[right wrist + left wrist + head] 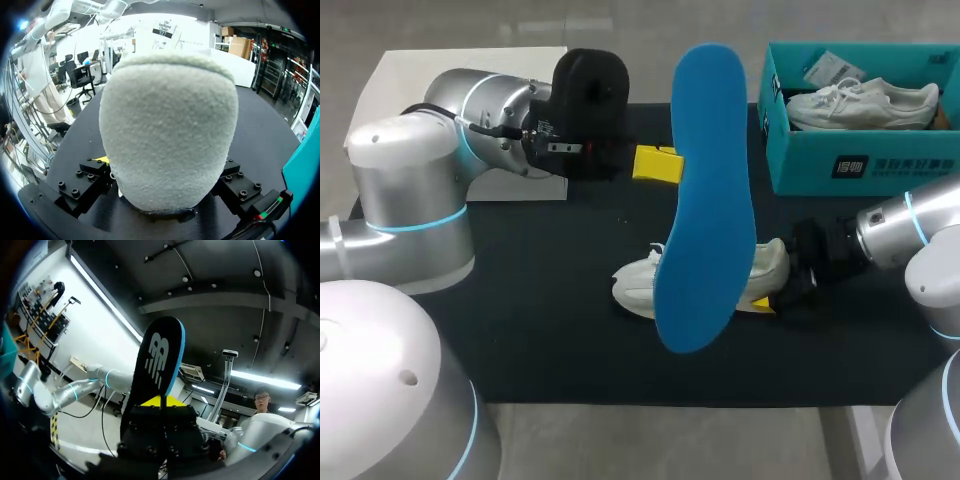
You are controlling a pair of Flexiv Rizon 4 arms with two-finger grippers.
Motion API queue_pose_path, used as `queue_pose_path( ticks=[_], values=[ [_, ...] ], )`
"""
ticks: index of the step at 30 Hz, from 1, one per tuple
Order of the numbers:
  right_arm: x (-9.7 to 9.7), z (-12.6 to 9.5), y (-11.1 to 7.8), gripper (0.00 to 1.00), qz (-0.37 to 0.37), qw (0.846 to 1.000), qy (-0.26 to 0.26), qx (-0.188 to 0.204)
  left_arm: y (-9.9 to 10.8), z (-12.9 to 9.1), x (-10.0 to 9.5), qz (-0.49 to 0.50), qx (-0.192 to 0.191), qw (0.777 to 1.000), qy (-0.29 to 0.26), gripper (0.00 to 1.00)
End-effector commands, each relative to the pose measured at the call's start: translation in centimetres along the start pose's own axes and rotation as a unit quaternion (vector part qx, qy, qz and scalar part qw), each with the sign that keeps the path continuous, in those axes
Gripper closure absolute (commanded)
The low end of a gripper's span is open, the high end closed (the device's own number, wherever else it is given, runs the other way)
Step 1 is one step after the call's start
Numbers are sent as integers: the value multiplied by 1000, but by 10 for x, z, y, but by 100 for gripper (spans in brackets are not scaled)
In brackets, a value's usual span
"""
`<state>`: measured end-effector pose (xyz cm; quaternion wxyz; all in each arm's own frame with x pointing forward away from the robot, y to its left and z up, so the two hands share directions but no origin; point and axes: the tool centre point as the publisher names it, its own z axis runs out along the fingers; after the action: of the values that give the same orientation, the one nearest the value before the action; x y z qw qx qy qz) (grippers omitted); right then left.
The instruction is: Take the shoe out of the shoebox, open the shoe tongue, remove and reinsert the insole, then place the shoe into the shoebox
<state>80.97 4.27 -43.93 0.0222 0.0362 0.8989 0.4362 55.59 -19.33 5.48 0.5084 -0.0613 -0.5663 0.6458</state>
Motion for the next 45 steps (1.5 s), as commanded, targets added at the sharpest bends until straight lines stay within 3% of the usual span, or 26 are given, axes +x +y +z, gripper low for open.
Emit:
queue_pose_path(
  ticks=[1,8,18,24,30,45],
  values=[
    [2,4,-2,0,0,1000,-1,2,1,0,1,0,1,1000,-1,100],
    [11,-17,12,0,51,994,5,93,1,0,1,0,1,1000,-1,100],
    [18,-41,36,0,75,979,1,191,1,0,1,0,1,1000,-1,100],
    [20,-56,58,0,92,950,22,296,1,0,1,0,1,1000,-1,100],
    [25,-65,71,0,108,923,36,367,1,0,1,0,1,1000,-1,100],
    [32,-83,85,0,103,913,18,395,1,0,1,0,1,1000,-1,100]
  ],
)
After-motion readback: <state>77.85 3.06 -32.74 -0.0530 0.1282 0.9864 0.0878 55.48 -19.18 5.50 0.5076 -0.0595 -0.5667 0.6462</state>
